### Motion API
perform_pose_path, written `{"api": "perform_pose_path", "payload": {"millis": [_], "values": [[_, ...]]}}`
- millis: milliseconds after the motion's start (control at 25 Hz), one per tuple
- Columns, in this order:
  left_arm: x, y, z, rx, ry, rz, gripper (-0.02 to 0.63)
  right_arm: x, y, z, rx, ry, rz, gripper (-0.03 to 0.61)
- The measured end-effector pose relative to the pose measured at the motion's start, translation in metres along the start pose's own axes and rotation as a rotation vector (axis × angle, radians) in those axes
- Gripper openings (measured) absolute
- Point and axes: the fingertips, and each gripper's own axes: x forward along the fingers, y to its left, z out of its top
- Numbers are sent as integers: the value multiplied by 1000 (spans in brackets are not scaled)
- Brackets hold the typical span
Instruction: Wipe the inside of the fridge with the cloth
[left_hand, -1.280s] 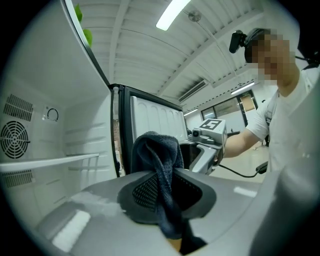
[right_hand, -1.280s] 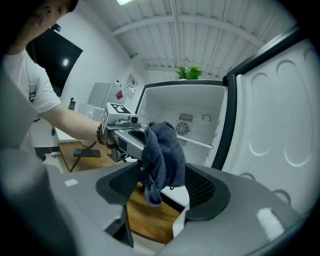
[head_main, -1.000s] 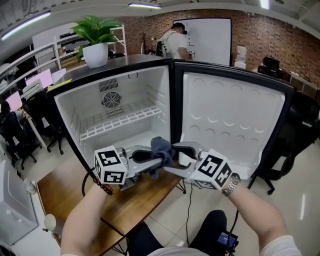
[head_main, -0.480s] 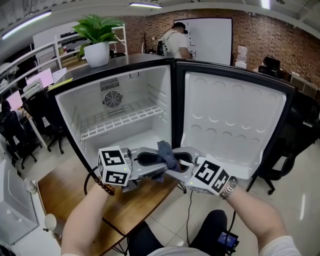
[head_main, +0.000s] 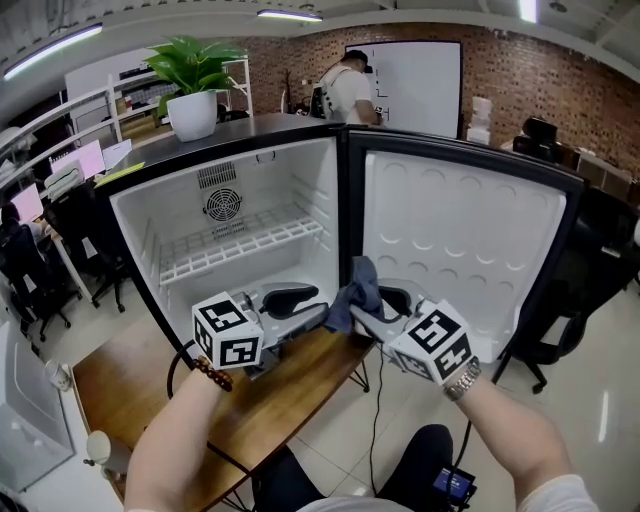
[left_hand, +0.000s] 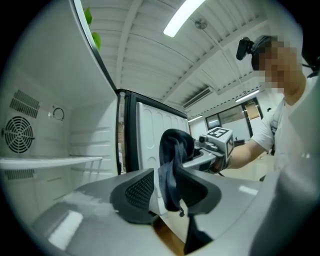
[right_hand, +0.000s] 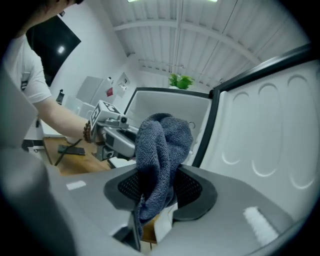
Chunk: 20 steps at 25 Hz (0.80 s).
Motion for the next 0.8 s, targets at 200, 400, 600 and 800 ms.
{"api": "perform_pose_path", "payload": {"millis": [200,400,600,800], "values": [[26,26,-20,-38,28,165,155,-21,-51,27,53,-43,-193,149],[63,37,-41,-87,76,262,186,-34,-88,61,72,-82,-312,143],[85,41,-55,-127,104,333,187,-29,-103,99,15,-105,-361,141],[98,44,-60,-143,116,365,183,-13,-113,123,0,-95,-364,141]]}}
